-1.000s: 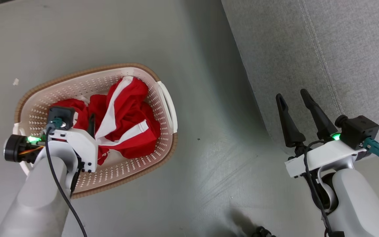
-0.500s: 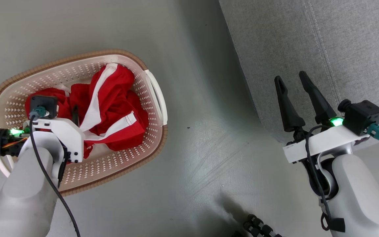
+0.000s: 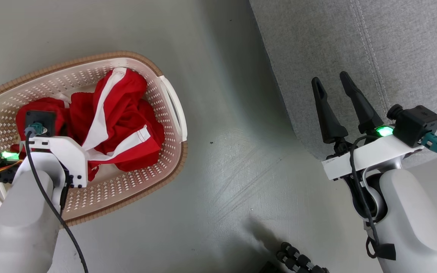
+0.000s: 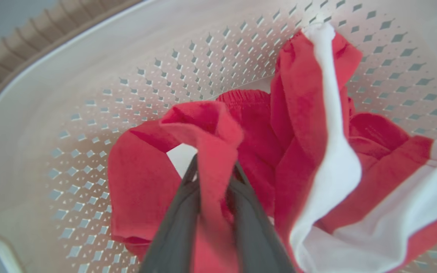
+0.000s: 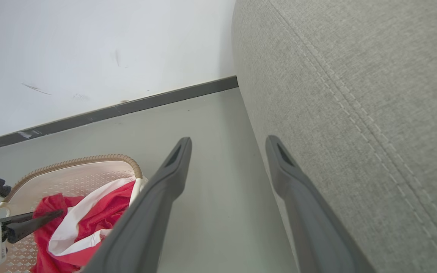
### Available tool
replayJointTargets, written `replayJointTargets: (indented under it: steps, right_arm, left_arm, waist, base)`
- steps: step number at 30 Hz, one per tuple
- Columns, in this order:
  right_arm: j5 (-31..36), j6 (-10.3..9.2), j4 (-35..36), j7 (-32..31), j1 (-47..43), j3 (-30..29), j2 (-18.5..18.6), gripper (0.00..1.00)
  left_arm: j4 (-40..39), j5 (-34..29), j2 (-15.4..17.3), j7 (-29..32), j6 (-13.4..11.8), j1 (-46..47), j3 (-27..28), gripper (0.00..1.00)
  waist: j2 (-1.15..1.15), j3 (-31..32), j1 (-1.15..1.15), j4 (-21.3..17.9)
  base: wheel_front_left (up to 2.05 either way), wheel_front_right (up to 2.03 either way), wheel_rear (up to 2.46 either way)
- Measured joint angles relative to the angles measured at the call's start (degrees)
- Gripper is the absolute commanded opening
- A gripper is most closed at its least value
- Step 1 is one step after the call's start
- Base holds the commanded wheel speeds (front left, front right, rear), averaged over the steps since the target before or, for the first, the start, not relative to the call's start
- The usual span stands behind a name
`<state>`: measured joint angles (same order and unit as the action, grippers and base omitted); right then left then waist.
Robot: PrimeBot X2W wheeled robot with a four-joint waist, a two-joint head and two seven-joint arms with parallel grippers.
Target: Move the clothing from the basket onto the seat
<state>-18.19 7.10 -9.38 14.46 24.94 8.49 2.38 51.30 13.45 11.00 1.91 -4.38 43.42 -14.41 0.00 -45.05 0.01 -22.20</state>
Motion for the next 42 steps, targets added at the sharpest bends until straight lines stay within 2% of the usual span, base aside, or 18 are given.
replayJointTargets:
  steps: [11,25,33,42]
  right_arm:
    - [0.38,-0.01,-1.23,0.00,0.01,-0.68,0.00,1.00]
    - [3.56,0.00,-3.99,0.00,-0.02,-1.52,0.11,1.00]
    - [4.31,0.00,-4.74,0.00,0.00,-1.82,2.26,1.00]
    - [5.21,0.00,-5.61,0.00,-1.07,-2.12,3.75,1.00]
  left_arm:
    - [0.71,1.31,-2.38,-2.14,0.57,0.01,0.73,0.00]
    - [0.45,4.31,-5.56,-8.89,1.60,-0.05,2.41,0.00]
    - [-0.23,6.02,-7.19,-13.36,3.00,-0.69,3.26,0.00]
    - [-1.70,7.75,-8.17,-15.17,4.87,-3.00,3.26,0.00]
  waist:
    - [0.00,1.92,0.00,0.96]
    - [0.00,6.18,0.00,4.37]
    - [0.00,9.65,0.00,6.99]
    - [0.00,14.56,-0.01,10.27]
  base:
    - [0.00,0.00,0.00]
    - [0.00,0.00,0.00]
    - [0.00,0.00,0.00]
    - [0.00,0.00,0.00]
